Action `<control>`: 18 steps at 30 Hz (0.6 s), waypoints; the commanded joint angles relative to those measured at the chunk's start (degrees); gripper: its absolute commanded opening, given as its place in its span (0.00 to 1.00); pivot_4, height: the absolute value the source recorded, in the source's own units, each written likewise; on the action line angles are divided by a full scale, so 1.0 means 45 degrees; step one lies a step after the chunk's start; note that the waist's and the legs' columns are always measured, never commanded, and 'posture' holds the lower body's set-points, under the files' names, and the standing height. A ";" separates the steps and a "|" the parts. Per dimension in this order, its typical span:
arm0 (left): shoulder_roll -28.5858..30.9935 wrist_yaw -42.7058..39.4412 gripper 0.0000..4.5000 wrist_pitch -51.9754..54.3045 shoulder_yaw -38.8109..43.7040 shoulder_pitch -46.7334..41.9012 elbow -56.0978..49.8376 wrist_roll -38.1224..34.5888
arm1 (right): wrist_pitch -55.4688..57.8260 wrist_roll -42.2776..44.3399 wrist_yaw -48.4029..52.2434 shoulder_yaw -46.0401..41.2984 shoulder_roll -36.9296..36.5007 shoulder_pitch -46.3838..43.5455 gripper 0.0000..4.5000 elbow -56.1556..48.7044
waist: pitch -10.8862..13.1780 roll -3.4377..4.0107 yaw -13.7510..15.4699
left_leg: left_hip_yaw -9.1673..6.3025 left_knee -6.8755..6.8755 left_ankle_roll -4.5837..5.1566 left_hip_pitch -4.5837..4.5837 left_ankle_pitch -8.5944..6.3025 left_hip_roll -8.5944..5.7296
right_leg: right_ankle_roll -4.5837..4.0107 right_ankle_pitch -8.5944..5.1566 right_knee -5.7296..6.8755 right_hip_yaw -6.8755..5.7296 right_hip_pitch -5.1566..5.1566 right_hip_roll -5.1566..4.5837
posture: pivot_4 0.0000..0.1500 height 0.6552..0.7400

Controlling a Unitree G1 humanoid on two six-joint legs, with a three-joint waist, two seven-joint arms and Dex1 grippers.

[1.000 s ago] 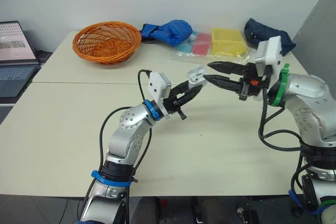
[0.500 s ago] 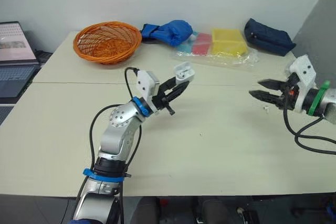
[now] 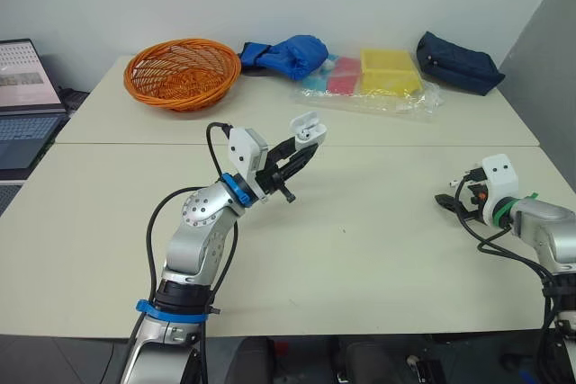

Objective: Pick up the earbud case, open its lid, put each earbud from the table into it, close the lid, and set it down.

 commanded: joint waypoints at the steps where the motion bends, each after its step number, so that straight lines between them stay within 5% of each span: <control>1: -0.0019 0.0074 0.17 -0.0100 0.0001 -0.0284 -0.0519 0.0015 | -0.0988 -0.0478 -0.0646 -0.0402 0.0253 -0.0312 0.99 0.0610 | 0.0000 0.0000 0.0005 | 0.0002 0.0000 0.0000 0.0000 0.0000 0.0000 | 0.0000 0.0000 -0.0001 -0.0001 0.0001 0.0001 | 1.00 1.00; 11: -0.0123 0.0095 0.17 -0.0101 -0.0079 -0.0675 -0.0173 0.0030 | -0.1757 -0.0704 -0.2058 -0.0920 0.1540 -0.1397 0.99 0.2312 | -0.0001 0.0000 -0.0010 | 0.0017 0.0003 0.0000 0.0037 0.0001 0.0000 | 0.0006 0.0009 0.0013 0.0017 0.0020 0.0003 | 1.00 1.00; 14: -0.0080 0.0043 0.17 -0.0098 -0.0063 -0.0686 -0.0175 0.0005 | -0.1970 -0.0876 -0.2017 -0.0729 0.1610 -0.1120 0.87 0.2308 | -0.0001 0.0001 -0.0017 | 0.0026 -0.0001 0.0000 0.0038 0.0000 0.0002 | 0.0007 0.0009 0.0010 0.0024 0.0017 0.0003 | 1.00 1.00; 18: -0.0053 0.0033 0.17 -0.0042 -0.0097 -0.0519 -0.0344 -0.0023 | -0.1613 -0.0890 -0.1731 -0.0541 0.1654 -0.0640 0.53 0.1670 | -0.0002 0.0002 0.0016 | 0.0028 -0.0004 0.0000 0.0036 0.0000 0.0004 | 0.0007 0.0008 0.0008 0.0019 0.0019 0.0003 | 1.00 1.00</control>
